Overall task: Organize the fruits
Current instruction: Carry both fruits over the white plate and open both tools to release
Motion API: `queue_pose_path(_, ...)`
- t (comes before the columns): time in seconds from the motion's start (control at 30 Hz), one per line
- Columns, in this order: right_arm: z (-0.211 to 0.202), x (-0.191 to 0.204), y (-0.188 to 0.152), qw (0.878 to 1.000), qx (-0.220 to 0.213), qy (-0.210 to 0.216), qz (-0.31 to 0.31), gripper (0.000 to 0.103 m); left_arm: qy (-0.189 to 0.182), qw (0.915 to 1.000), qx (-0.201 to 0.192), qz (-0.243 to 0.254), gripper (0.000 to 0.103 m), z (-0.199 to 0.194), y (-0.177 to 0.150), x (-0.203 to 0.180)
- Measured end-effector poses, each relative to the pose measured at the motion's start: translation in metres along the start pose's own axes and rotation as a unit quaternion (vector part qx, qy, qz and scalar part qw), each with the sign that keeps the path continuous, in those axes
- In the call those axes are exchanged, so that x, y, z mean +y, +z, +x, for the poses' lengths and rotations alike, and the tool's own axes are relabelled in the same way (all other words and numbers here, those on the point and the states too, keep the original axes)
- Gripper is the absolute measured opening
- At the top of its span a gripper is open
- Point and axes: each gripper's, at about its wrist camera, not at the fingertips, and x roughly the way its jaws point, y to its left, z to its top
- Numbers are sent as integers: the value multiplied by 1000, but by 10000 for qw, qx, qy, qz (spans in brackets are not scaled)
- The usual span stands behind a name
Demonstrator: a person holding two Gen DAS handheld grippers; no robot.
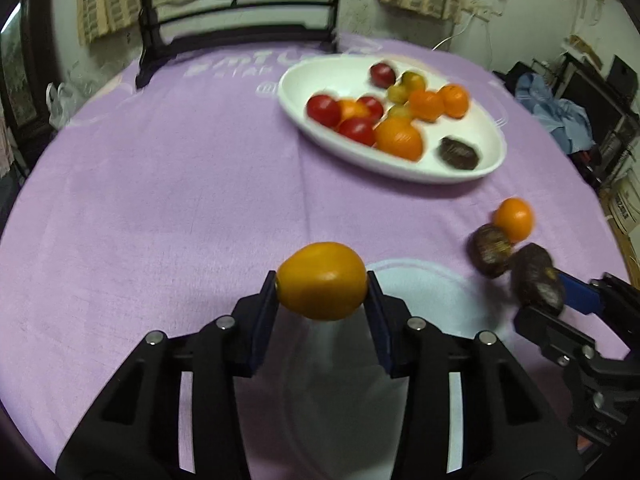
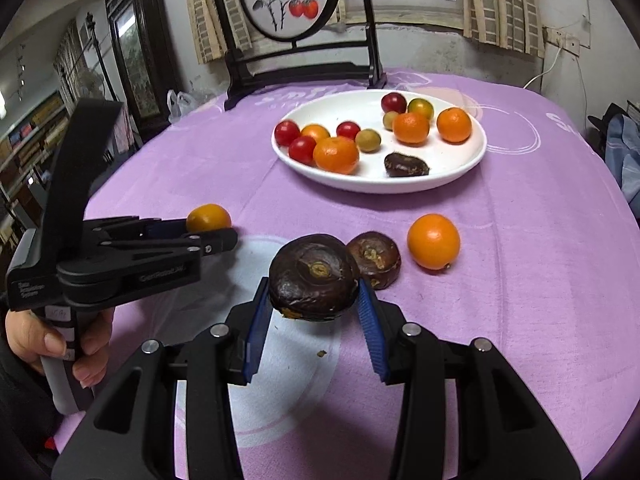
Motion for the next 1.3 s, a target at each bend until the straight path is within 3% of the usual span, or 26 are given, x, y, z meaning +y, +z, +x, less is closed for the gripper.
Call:
queue_pose_path(0.17, -17, -4, 24, 9990, -384, -140, -203, 43, -30, 9991, -106, 417, 43, -14, 29, -23)
queue_pose_path(0.3, -7, -12, 49, 9959, -465, -572, -534, 43, -3, 9990, -196, 403, 43, -8, 63, -33)
queue_pose_path(0.5, 30, -39, 77, 9958, -293, -700, -517, 43, 103, 9998, -104, 142, 43, 27, 108, -38)
queue_pose_path(0.83, 73, -60, 94, 9971, -95, -668, -362, 43, 186, 9997, 146, 87, 44, 69, 126, -43)
queue_pose_path(1.03, 75, -63, 92, 9972, -24, -659, -338, 44, 35, 9998, 84, -194, 61, 63, 126, -42)
queue_pose_path(1.1, 72, -65, 91, 9977, -40, -630, -245, 44, 184, 9997, -64, -129, 76, 52, 124, -44)
queue_pose_path(1.3, 53, -72, 81, 9980, -73, -629, -34, 44, 294, 9989, -341, -90, 84, 24, 115, -40)
